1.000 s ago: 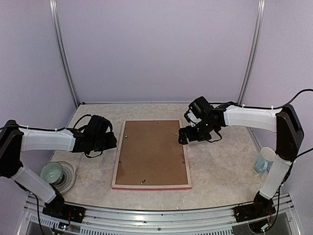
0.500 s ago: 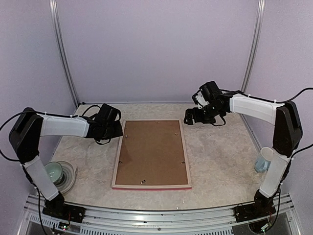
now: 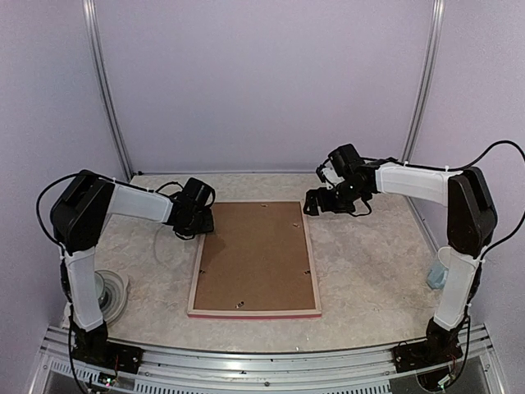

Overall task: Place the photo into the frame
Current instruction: Press the fastener onto the backboard.

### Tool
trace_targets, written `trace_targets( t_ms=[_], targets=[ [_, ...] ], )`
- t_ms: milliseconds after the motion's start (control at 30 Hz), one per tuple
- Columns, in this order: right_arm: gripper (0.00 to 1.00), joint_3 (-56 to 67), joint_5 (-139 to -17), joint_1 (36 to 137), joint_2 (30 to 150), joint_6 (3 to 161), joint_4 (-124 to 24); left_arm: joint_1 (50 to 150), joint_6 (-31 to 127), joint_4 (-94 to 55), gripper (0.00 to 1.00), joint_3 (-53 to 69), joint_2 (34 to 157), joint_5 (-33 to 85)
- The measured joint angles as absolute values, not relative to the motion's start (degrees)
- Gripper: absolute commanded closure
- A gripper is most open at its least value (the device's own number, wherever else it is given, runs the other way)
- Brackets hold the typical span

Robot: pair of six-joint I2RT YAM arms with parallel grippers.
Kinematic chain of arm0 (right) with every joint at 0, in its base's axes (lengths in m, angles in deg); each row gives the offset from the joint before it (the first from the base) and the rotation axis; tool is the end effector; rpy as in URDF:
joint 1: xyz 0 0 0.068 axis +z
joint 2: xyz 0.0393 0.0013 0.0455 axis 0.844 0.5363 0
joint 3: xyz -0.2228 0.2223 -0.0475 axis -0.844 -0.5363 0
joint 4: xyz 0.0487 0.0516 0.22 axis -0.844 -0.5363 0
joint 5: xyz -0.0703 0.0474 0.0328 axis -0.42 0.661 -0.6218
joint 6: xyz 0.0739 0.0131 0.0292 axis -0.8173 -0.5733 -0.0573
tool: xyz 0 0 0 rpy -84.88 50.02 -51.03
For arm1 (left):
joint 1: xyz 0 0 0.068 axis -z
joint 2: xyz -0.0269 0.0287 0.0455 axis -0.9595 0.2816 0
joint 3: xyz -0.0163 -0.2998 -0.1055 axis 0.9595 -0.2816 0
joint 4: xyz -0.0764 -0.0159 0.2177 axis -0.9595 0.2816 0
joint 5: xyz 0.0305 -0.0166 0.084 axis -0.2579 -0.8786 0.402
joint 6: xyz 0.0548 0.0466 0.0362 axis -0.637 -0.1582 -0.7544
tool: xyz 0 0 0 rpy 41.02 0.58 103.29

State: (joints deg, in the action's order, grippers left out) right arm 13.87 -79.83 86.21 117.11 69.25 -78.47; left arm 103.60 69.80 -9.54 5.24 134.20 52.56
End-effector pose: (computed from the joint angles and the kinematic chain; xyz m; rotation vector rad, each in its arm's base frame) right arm 0.3664 0.2083 0.2603 -0.2501 2.5457 0.4675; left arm 0.3786 -0.1933 0.1762 -0.1916 2.4298 -0.0935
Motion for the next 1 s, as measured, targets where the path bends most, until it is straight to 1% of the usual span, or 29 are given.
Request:
trace_targets(
  t_ms=[267, 1000],
  targets=[
    [0.01, 12.08, -79.26, 86.19, 117.11, 69.23, -77.85, 103.25, 69.77, -10.09, 0.54, 6.22, 135.36, 50.92],
    [0.01, 10.53, -78.47, 86.19, 117.11, 69.04, -76.06, 103.18, 70.08, -13.65, 0.55, 1.00, 132.03, 48.41]
  ],
)
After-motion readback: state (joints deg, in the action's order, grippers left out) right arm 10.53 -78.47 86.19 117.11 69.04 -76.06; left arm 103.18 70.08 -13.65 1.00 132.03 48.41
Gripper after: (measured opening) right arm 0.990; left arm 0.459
